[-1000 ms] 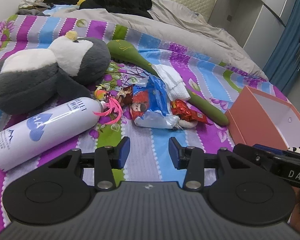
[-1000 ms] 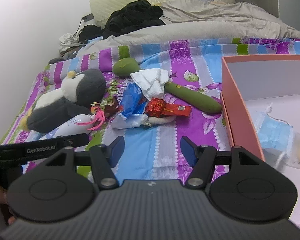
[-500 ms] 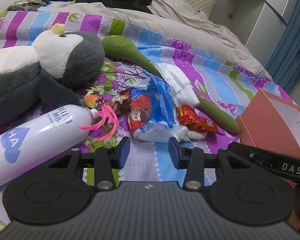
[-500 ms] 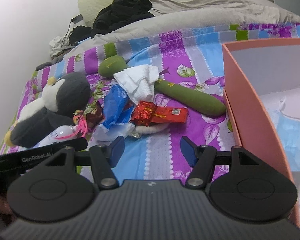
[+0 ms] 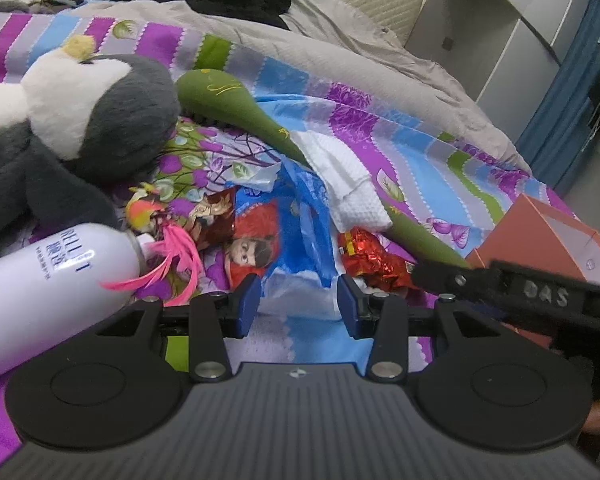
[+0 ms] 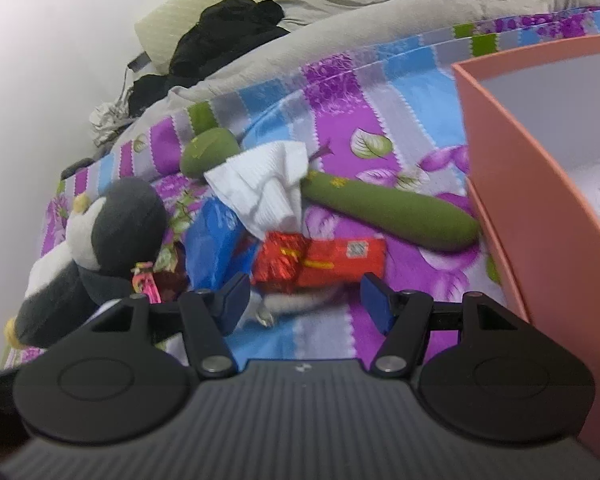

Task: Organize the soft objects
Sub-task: 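Grasp the red candy packet with the right tool while the left tool grasps the blue snack bag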

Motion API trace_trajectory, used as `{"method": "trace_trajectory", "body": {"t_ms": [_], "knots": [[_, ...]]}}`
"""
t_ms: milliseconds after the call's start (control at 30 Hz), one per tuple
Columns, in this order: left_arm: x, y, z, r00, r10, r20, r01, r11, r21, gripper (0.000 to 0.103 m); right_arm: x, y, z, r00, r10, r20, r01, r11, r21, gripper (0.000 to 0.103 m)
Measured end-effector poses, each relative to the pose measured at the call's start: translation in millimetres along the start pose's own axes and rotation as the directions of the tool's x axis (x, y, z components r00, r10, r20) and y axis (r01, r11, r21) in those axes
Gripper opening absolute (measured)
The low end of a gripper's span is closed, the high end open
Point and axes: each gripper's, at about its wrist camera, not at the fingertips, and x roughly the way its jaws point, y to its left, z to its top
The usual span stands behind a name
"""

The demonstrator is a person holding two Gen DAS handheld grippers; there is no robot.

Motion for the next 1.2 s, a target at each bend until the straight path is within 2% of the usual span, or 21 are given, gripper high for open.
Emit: {"method": "trace_trajectory", "body": {"t_ms": [200,367,433,467,500,533,567,667,900,1033,1200], "knots": [[15,-4,-4,1.000,-0.009,-0.006,0.009,0.999,0.032,0.048,29,7,13,1.000,0.026,-0.005,-0.026,0.999,-0.029,0.060],[23,-4,-10,1.000,0.005,-0.013,-0.005,0.998,0.055,0.040,54,16,10,0.998,0.008,-0.070,-0.014,0.996,-0.087,0.059],[24,-5,-9,1.000,0.019,-0.023,-0.018,0.999,0.049,0.038,57,21,6,0.998,-0.010,-0.067,0.002,0.992,-0.129,0.053],[22,-6,-8,1.000,0.022,-0.021,-0.021,0.999,0.048,0.037,57,22,5,0.997,-0.011,-0.071,0.001,0.990,-0.140,0.043],[20,-7,-7,0.999,0.026,-0.019,-0.025,0.999,0.047,0.035,56,21,5,0.997,0.002,-0.078,-0.013,0.991,-0.136,0.040],[19,-8,-6,0.999,0.029,-0.021,-0.028,0.999,0.043,0.034,55,21,6,0.997,0.011,-0.083,-0.021,0.992,-0.121,0.039],[18,-8,-5,0.999,0.030,-0.027,-0.029,0.999,0.039,0.029,53,21,7,0.997,0.008,-0.083,-0.018,0.993,-0.120,0.038],[13,-7,-3,0.999,0.021,-0.036,-0.021,1.000,0.015,0.027,47,25,9,0.996,-0.010,-0.083,-0.001,0.990,-0.138,0.037],[-24,-15,-3,1.000,0.019,-0.022,-0.019,1.000,0.019,0.026,12,32,10,0.997,-0.035,-0.066,0.025,0.988,-0.154,0.037],[-50,-16,-6,0.999,0.016,-0.039,-0.016,1.000,0.010,0.026,-11,30,5,0.996,-0.046,-0.070,0.034,0.987,-0.159,0.037],[-83,-25,-21,0.999,0.029,-0.040,-0.028,0.999,0.024,0.026,-43,37,-6,0.996,-0.061,-0.071,0.046,0.981,-0.191,0.037]]}}
